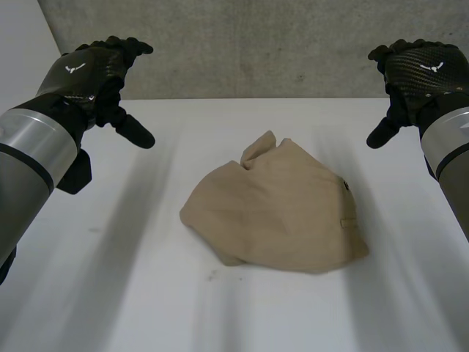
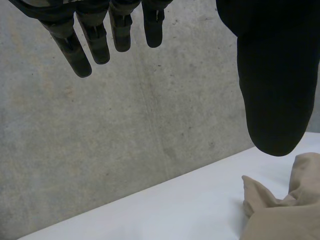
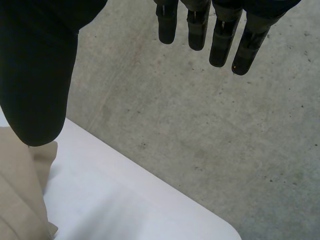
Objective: Fold the shorts.
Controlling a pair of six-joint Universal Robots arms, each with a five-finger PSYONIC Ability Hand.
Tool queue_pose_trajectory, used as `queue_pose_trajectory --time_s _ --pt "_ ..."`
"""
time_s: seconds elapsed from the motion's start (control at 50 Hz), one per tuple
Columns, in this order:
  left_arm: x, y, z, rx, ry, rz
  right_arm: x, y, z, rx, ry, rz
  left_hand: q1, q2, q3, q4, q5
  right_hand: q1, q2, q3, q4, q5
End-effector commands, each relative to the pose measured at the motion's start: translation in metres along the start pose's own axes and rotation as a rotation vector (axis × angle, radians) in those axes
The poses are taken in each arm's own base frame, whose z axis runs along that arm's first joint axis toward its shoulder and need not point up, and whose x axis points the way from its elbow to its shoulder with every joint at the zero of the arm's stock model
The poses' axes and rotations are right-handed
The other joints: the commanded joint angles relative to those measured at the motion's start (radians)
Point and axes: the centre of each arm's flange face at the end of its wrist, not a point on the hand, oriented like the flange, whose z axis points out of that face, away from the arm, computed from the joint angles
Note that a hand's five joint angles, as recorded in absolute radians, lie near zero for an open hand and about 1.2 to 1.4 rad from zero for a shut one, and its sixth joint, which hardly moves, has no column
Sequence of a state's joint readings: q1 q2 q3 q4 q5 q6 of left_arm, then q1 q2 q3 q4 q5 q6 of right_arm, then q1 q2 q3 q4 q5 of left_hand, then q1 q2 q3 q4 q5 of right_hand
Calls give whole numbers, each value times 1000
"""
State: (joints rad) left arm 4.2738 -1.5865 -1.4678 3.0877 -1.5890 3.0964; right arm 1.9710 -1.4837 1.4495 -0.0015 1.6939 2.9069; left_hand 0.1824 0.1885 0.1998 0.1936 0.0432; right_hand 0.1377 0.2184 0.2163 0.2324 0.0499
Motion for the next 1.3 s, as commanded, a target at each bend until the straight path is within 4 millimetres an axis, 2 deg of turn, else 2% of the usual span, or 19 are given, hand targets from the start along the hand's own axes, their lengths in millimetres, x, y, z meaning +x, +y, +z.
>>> queue_pose_trajectory --time_s 0.02,0.16,0.22,0.34,0.36,0.4,0.42,0.48,0.5,0.56,0.58,0.68,0.8,0.84,0.86,0.94,1.12,1.18,1.3 --pt "2 6 2 -18 8 2 -3 -3 2 11 -39 -9 -7 -13 -24 -18 -42 37 -44 -42 -58 -50" --pt "7 22 7 -67 22 3 -10 -1 -2 -9 -120 -119 -7 -13 -24 -18 -42 37 -44 -42 -58 -50" --pt "8 36 12 -110 24 6 -13 9 -3 -62 -156 -196 2 -4 -16 -10 -34 37 -44 -42 -58 -50" --pt "22 73 17 -221 57 12 -18 38 -16 -263 -244 -289 37 31 19 26 2 37 -44 -42 -58 -50" --pt "31 85 16 -257 80 12 -19 42 -18 -285 -253 -286 78 72 60 66 42 37 -44 -42 -58 -50" --pt "41 97 12 -294 107 11 -20 50 -21 -318 -262 -284 96 90 78 84 60 37 -44 -42 -58 -50" --pt "51 108 7 -331 137 15 -21 59 -26 -352 -276 -282 96 90 78 85 60 37 -44 -42 -58 -50" --pt "60 127 -2 -390 166 28 -27 79 -37 -406 -317 -280 99 93 81 87 63 61 -19 -17 -33 -25" --pt "64 138 -7 -423 177 35 -27 79 -37 -406 -317 -280 99 93 81 87 63 62 -19 -17 -33 -25" --pt "67 153 -14 -469 184 47 -26 103 -44 -453 -341 -263 99 93 81 87 63 182 101 103 87 95" --pt "70 161 -17 -489 179 58 -24 108 -45 -461 -340 -257 99 93 81 87 63 211 131 133 116 125" --pt "73 181 -16 -492 139 89 -23 134 -46 -465 -362 -224 157 151 140 146 122 297 216 218 202 210" --pt "74 197 -4 -453 109 103 -30 165 -39 -441 -386 -216 181 175 163 170 145 388 307 309 293 301" --pt "76 203 2 -444 106 102 -31 169 -38 -446 -388 -215 181 175 163 170 145 388 307 309 293 301" --pt "76 206 5 -445 106 106 -34 179 -34 -455 -395 -213 181 175 163 170 145 385 304 306 290 298" --pt "79 214 15 -444 112 134 -36 189 -26 -445 -391 -213 181 175 163 170 145 379 298 300 284 292" --pt "83 226 31 -420 134 226 -37 194 -9 -349 -352 -224 213 207 196 202 178 476 395 397 381 389" --pt "84 230 37 -415 137 242 -38 194 1 -287 -336 -227 265 259 248 254 230 725 644 646 630 638" --pt "86 231 45 -379 135 235 -41 201 4 -289 -343 -229 345 339 328 334 310 725 645 647 631 639"
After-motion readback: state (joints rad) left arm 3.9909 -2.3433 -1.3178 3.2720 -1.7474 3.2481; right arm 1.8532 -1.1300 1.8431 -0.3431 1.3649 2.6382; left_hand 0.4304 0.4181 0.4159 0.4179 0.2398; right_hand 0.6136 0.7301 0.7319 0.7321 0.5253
